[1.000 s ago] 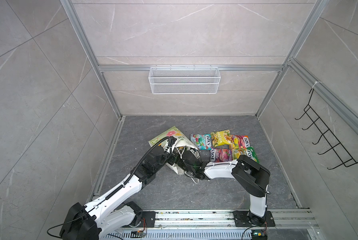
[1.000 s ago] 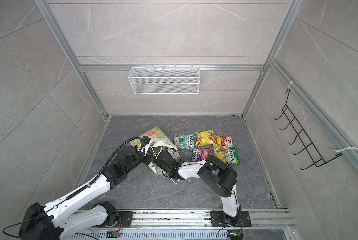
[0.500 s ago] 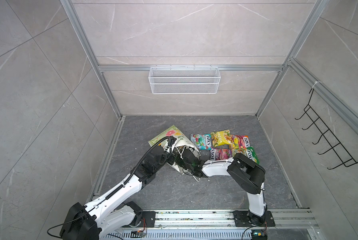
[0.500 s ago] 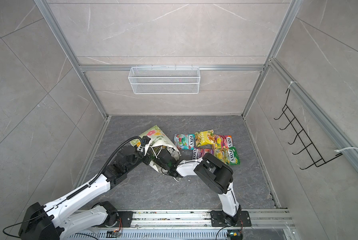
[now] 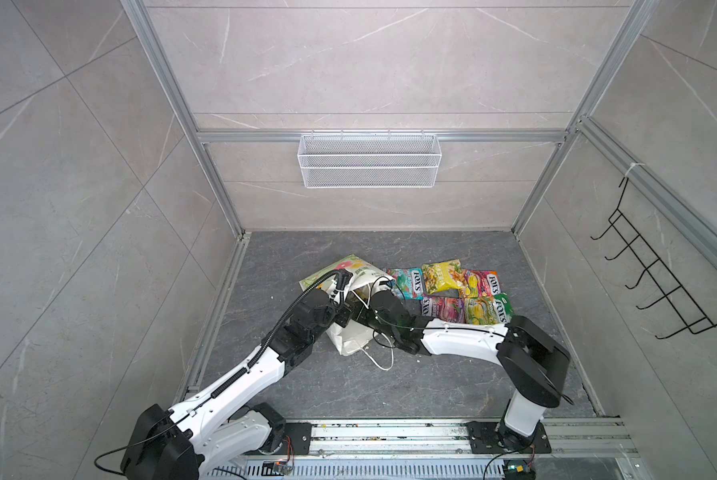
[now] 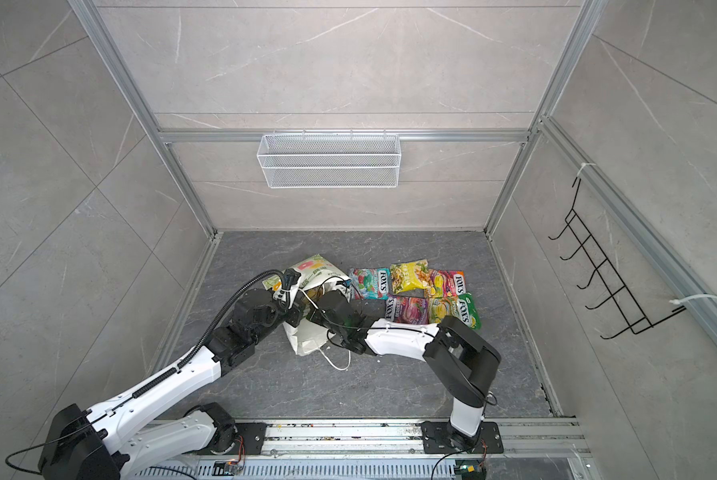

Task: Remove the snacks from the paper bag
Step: 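Reach deeper and close the right gripper on the green Spring Tea pack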

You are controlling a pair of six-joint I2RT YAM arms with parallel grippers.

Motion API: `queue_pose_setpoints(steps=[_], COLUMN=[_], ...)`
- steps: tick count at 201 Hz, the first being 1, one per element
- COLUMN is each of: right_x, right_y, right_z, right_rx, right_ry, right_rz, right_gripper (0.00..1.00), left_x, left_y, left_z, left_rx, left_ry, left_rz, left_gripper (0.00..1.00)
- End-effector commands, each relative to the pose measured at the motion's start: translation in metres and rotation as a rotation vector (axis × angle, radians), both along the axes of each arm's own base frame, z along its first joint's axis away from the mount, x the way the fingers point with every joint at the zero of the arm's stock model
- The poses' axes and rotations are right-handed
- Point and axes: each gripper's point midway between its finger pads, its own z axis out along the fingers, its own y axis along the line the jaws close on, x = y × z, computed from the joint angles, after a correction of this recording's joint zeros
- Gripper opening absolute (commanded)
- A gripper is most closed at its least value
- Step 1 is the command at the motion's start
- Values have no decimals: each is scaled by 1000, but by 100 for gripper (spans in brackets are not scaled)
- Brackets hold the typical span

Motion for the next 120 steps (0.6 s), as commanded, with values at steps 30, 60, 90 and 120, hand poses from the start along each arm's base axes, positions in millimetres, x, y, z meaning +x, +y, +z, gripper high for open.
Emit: queue_pose_setpoints(steps=[30, 60, 90, 120], right_x=[-14, -19, -16, -14], right_y=[-17, -1, 1, 10], right_z=[-17, -38, -52, -57], right_rx=[-139, -93, -68, -32], right_ry=[44, 137, 201, 256], right_rz=[36, 64, 24, 9], right_gripper=[4, 17, 35, 44], left_x=[10, 6, 2, -1], left_y=[-1, -10, -14, -16], left_z=[12, 12, 11, 9], left_rx=[-26, -44, -47, -52], left_ry=[-1, 1, 7, 13], left_rz=[34, -16, -46, -65], left_gripper=[0, 0, 0, 0])
